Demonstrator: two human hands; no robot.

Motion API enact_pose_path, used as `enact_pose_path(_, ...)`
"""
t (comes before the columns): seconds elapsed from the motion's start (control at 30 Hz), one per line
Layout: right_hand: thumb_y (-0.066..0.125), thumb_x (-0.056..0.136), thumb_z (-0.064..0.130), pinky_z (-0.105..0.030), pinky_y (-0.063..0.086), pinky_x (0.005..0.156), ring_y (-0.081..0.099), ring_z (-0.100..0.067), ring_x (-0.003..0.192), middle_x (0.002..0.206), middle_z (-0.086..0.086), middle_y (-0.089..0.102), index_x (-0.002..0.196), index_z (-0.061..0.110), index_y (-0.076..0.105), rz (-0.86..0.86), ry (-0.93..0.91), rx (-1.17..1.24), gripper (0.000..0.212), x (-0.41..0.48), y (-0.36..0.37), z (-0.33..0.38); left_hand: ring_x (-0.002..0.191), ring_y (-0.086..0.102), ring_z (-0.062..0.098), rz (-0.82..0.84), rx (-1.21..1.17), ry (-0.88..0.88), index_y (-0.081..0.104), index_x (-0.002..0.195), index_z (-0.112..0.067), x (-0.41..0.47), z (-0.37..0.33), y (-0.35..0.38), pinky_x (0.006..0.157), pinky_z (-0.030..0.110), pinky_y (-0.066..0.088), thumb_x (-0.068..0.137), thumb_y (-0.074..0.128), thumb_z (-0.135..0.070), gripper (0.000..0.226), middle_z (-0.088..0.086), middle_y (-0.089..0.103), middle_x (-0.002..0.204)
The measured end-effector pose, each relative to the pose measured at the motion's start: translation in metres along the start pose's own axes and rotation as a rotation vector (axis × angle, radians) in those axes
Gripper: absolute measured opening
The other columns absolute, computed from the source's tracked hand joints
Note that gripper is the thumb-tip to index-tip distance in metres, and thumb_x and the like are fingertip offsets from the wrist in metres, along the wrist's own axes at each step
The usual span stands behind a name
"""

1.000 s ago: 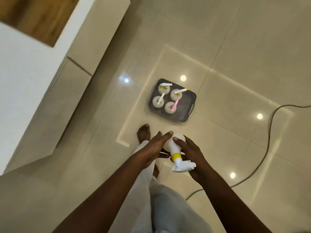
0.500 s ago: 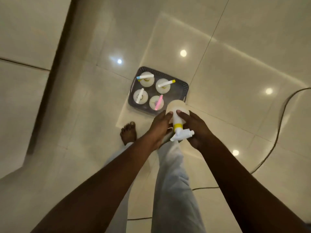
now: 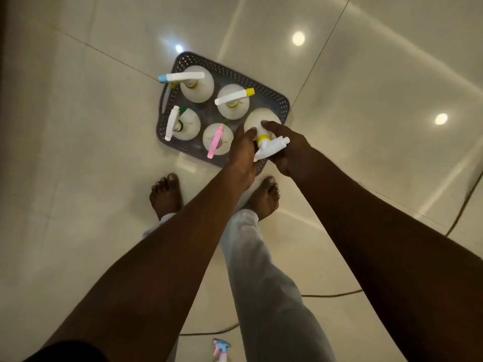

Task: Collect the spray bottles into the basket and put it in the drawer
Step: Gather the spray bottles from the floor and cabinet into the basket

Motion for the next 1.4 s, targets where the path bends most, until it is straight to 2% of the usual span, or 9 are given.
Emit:
enact_pose_path(0.2,0.081,0.093,0.013,-0.046,0.056,0.110,0.067,-0.033,0.102,0.117,-0.022,0.067,0.120,0.000,0.073,-0.007,0.015,-0.100,0.032,0.046,-0.004,0.019,0.140,0.056,0.042,0.077,-0.013,-0.084,0.050,0.148,0.002,0.038,-0.006,0.013,0.121,0.050,0.045,0.110,0.049,-0.019,0.044,0.029,0.060,0.140)
enact_pose_path(0.4,0.071,0.098,0.004,-0.032,0.063,0.072,0.070,-0.029,0.086,0.120,-0.025,0.069,0.131,-0.004,0.073,0.005,-0.108,-0.326,0.034,0.067,-0.005,0.033,0.139,0.056,0.040,0.094,-0.058,-0.150,0.058,0.097,-0.003,0.070,-0.006,0.019,0.123,0.048,0.042,0.110,0.046,-0.019,0.024,0.026,0.060,0.122)
enact_pose_path(0.53,0.073,0.095,0.002,-0.031,0.065,0.068,0.074,-0.032,0.093,0.113,-0.023,0.073,0.127,-0.007,0.074,0.010,-0.164,-0.400,0.033,0.079,-0.007,0.039,0.134,0.060,0.038,0.050,-0.031,-0.109,0.057,0.133,0.003,0.074,-0.007,0.018,0.119,0.044,0.046,0.110,0.045,-0.018,0.033,0.028,0.062,0.126)
enact_pose_path(0.7,0.078,0.091,-0.002,-0.035,0.066,0.058,0.079,-0.031,0.084,0.117,-0.020,0.079,0.123,-0.006,0.076,-0.022,-0.180,-0.472,0.032,0.096,-0.003,0.051,0.074,0.061,0.025,0.015,0.030,-0.036,0.048,0.149,0.002,0.070,-0.016,0.024,0.065,0.023,0.062,0.110,0.045,-0.017,0.044,0.016,0.062,0.092)
enact_pose_path(0.8,0.082,0.088,0.000,-0.039,0.068,0.064,0.081,-0.029,0.076,0.111,-0.021,0.081,0.119,-0.002,0.079,-0.030,-0.181,-0.512,0.031,0.099,-0.002,0.055,0.066,0.057,0.022,-0.008,0.046,-0.018,0.048,0.149,0.001,0.072,-0.019,0.029,0.037,0.017,0.047,0.111,0.044,-0.018,0.043,0.013,0.059,0.086)
enact_pose_path(0.9,0.079,0.092,0.002,-0.038,0.062,0.046,0.077,-0.031,0.055,0.101,-0.026,0.079,0.114,-0.006,0.077,-0.069,-0.194,-0.412,0.024,0.096,-0.003,0.054,0.076,0.060,0.027,0.012,-0.005,-0.046,0.048,0.151,0.003,0.070,-0.019,0.033,0.037,0.019,0.047,0.110,0.044,-0.015,0.045,0.017,0.061,0.100)
enact_pose_path(1.1,0.077,0.090,0.007,-0.037,0.063,0.053,0.077,-0.034,0.055,0.085,-0.025,0.079,0.096,-0.005,0.073,-0.137,-0.239,-0.450,0.014,0.063,-0.016,0.045,0.103,0.068,0.038,0.045,-0.045,-0.045,0.048,0.152,0.002,0.035,-0.023,0.031,0.049,0.030,0.058,0.113,0.040,-0.025,0.048,0.027,0.063,0.143)
enact_pose_path(1.3,0.059,0.101,0.009,-0.033,0.062,0.060,0.076,-0.030,0.067,0.093,-0.024,0.076,0.100,0.006,0.072,-0.080,-0.286,-0.228,0.013,-0.017,-0.042,0.005,0.070,0.072,0.021,0.075,0.017,-0.062,0.063,0.111,-0.006,-0.055,-0.021,0.011,0.067,0.028,0.062,0.114,0.040,-0.028,0.032,0.014,0.076,0.089)
enact_pose_path(1.4,0.060,0.100,0.010,-0.033,0.060,0.067,0.079,-0.030,0.080,0.096,-0.017,0.080,0.104,0.011,0.075,-0.132,-0.377,-0.175,0.016,-0.071,-0.049,-0.023,0.097,0.069,0.030,0.018,0.293,0.014,0.062,0.134,-0.002,-0.106,-0.021,-0.005,0.079,0.033,0.057,0.111,0.046,-0.025,0.036,0.016,0.069,0.118)
Point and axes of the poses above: each hand's wrist, its own x-axis towards the middle knuckle, its own y-axis out of the palm, z = x × y, the point moved 4 cm from there along x, towards the middle knuckle
